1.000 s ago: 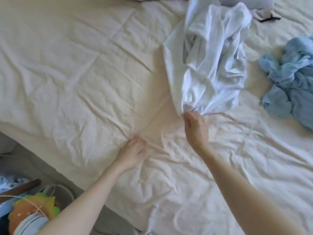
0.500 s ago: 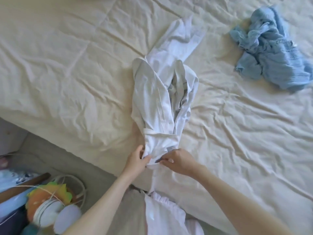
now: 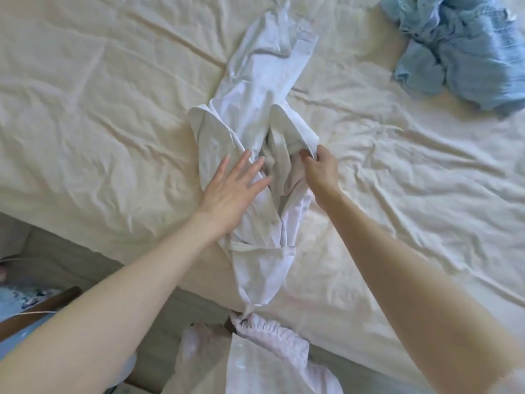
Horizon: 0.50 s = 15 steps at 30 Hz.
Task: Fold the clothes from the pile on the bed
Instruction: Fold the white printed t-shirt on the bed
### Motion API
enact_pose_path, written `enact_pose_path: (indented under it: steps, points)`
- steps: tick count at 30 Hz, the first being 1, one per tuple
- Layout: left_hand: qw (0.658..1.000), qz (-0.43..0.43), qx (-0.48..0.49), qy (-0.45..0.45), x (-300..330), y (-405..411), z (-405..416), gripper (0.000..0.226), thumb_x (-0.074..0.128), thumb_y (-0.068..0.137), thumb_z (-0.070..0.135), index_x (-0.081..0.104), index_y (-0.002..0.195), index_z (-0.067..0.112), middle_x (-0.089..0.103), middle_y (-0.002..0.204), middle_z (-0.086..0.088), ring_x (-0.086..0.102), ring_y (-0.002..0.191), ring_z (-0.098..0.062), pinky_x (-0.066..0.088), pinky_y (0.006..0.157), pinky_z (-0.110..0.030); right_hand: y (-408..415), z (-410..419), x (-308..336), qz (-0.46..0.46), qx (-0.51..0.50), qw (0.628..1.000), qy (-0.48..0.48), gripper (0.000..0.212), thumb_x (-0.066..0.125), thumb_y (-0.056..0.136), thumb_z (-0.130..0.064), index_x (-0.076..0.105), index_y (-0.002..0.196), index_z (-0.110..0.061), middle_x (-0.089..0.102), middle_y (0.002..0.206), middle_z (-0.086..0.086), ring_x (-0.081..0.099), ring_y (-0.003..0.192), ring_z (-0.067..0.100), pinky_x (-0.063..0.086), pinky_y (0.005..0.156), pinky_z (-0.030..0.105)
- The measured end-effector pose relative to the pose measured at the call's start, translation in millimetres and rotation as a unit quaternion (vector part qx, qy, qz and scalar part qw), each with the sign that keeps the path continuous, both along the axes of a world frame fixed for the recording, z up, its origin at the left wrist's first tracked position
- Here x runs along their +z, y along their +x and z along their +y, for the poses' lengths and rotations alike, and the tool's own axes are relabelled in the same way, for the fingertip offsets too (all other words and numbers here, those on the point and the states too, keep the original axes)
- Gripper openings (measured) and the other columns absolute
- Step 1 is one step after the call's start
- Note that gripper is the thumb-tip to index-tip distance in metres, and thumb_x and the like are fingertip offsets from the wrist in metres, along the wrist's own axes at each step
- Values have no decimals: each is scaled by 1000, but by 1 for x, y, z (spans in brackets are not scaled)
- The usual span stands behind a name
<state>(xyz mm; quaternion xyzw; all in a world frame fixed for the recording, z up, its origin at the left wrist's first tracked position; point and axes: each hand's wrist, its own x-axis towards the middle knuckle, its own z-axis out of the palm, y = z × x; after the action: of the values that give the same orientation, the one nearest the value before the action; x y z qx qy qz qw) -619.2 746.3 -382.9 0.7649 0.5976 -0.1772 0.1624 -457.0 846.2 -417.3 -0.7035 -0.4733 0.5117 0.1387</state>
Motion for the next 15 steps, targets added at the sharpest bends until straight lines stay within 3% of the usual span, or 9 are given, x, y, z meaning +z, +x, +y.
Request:
enact_pose_path:
  steps: [2,4,5,6,8,10,12,13,15]
  points:
    - [1000,10,-8,-29,-4,0,13,63,43,91,8,20,147,27,18,154,-4,6,145,-24,10,114,-44,24,-7,3,49,-93,994,-35,13,48,92,-14,60,95,-11,61,90,6,55,83,17,44,73,29]
    - [998,10,26,-59,-5,-11,5,57,43,93,14,25,145,29,42,134,-4,35,130,-23,34,96,-36,55,-17,6,43,-144,987,-53,17,45,91,-11,62,91,-13,62,89,7,56,84,17,45,70,30]
    - [994,11,55,-89,-3,-19,-7,57,43,93,16,25,145,32,47,126,-3,44,121,-23,39,86,-34,73,-22,9,35,-164,984,-60,18,45,91,-10,62,87,-13,62,85,6,56,83,18,44,68,30]
    - [988,12,84,-127,1,-29,-21,55,42,94,18,26,145,33,49,123,-2,48,116,-24,41,81,-33,91,-27,12,27,-192,979,-70,18,44,91,-9,62,87,-11,61,82,5,55,81,18,43,67,29]
    - [967,8,141,-214,7,-49,-53,45,39,97,21,38,141,32,47,128,-1,47,120,-22,45,88,-34,126,-38,15,29,-261,960,-96,19,43,89,-3,62,92,0,56,77,5,52,75,19,40,63,27]
    - [948,-20,198,-248,14,-57,-67,39,41,97,20,49,135,26,47,133,-3,46,123,-21,44,94,-37,149,-50,18,31,-290,949,-119,18,42,88,0,58,97,1,56,86,13,53,76,25,44,65,28]
    - [959,-68,236,-140,21,-45,-59,35,49,93,11,58,127,15,55,124,-10,56,111,-29,48,85,-42,156,-58,21,-44,-228,968,-96,28,48,91,-9,53,118,-1,56,117,20,54,105,35,46,88,39]
    - [967,-87,231,-70,23,-33,-49,33,55,88,4,61,120,8,60,115,-14,61,101,-34,51,77,-44,153,-59,23,-117,-156,979,-50,39,52,93,-14,48,130,-3,51,130,20,49,119,34,39,100,41]
    - [972,-126,185,73,21,-5,-20,34,66,78,-3,64,111,2,62,104,-18,63,90,-38,52,69,-47,140,-56,28,-224,7,967,119,44,58,91,-15,49,133,-2,49,134,20,44,125,35,32,105,43]
